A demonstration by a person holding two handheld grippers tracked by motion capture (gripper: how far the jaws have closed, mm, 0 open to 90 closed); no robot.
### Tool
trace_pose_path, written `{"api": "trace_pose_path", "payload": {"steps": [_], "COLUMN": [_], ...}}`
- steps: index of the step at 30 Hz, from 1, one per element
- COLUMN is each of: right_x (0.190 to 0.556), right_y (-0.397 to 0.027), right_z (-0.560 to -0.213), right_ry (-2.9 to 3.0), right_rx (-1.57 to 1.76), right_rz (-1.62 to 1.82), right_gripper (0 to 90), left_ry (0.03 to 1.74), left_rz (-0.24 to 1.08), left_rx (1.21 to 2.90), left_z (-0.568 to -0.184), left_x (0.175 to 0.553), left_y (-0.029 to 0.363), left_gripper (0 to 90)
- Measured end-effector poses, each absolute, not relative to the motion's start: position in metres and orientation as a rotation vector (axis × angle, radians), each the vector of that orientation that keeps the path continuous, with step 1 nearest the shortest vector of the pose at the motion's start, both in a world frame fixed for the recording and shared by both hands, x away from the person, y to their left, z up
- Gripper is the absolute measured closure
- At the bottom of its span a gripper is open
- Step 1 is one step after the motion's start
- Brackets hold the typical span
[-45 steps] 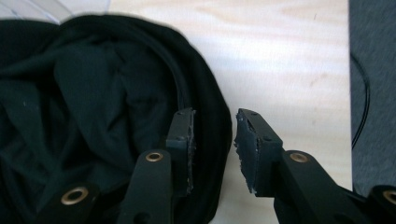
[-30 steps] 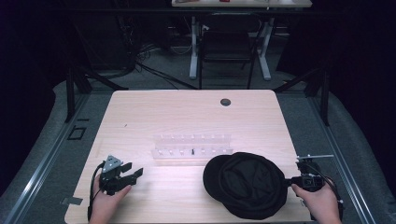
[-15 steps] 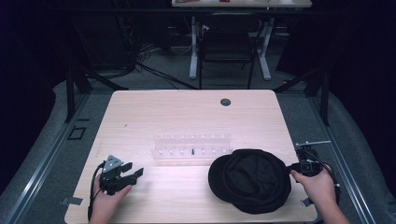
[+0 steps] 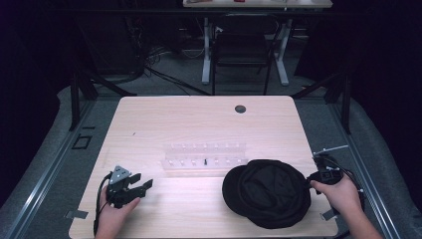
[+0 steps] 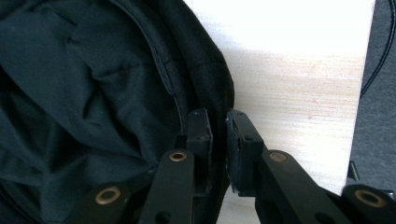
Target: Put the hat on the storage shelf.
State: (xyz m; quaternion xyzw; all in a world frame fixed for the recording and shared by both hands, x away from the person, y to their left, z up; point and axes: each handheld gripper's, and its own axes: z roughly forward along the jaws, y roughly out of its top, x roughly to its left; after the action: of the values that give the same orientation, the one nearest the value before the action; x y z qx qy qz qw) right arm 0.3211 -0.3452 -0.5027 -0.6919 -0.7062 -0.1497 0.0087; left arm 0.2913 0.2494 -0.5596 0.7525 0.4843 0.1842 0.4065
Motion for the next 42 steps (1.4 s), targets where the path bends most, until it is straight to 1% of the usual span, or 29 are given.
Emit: {"api": "trace_pose_path", "payload": {"steps": [5,7,11,13,14,15,16,17,18,25,42], "right_x": [0.325,0.328,0.33,0.332,0.333,0.332,0.335,0.334,0.335,0.336,0.335], "right_y": [-0.347,-0.351,-0.351,-0.352,-0.353,-0.35,-0.352,-0.35,-0.35,-0.352,-0.35], "right_z": [-0.506,-0.51,-0.513,-0.515,-0.515,-0.518,-0.517,-0.52,-0.519,-0.518,-0.496], "right_ry": [-2.195,-2.202,-2.176,-2.171,-2.208,-2.166,-2.196,-2.169,-2.172,-2.15,-2.167], "right_rx": [-2.134,-2.09,-2.094,-2.076,-2.038,-2.099,-2.037,-2.072,-2.038,-2.034,-1.986], "right_rz": [-0.444,-0.427,-0.427,-0.424,-0.37,-0.425,-0.379,-0.43,-0.401,-0.424,-0.418], "right_gripper": [78.0,75.9,75.7,76.3,76.7,77.4,78.5,79.7,82.8,86.2,87.4], "left_ry": [1.218,1.219,1.219,1.219,1.22,1.219,1.218,1.219,1.22,1.223,1.222], "left_rz": [0.466,0.466,0.465,0.465,0.463,0.465,0.467,0.465,0.466,0.467,0.471], "left_rx": [1.898,1.898,1.899,1.899,1.909,1.906,1.904,1.906,1.908,1.897,1.896], "left_z": [-0.559,-0.56,-0.56,-0.56,-0.559,-0.56,-0.56,-0.56,-0.56,-0.56,-0.559], "left_x": [0.291,0.291,0.292,0.292,0.292,0.292,0.292,0.292,0.292,0.292,0.291], "left_y": [0.249,0.249,0.249,0.249,0.249,0.249,0.249,0.249,0.249,0.249,0.249], "left_gripper": [44.1,44.1,44.1,44.1,44.1,44.1,44.1,44.1,44.1,44.1,44.1]}}
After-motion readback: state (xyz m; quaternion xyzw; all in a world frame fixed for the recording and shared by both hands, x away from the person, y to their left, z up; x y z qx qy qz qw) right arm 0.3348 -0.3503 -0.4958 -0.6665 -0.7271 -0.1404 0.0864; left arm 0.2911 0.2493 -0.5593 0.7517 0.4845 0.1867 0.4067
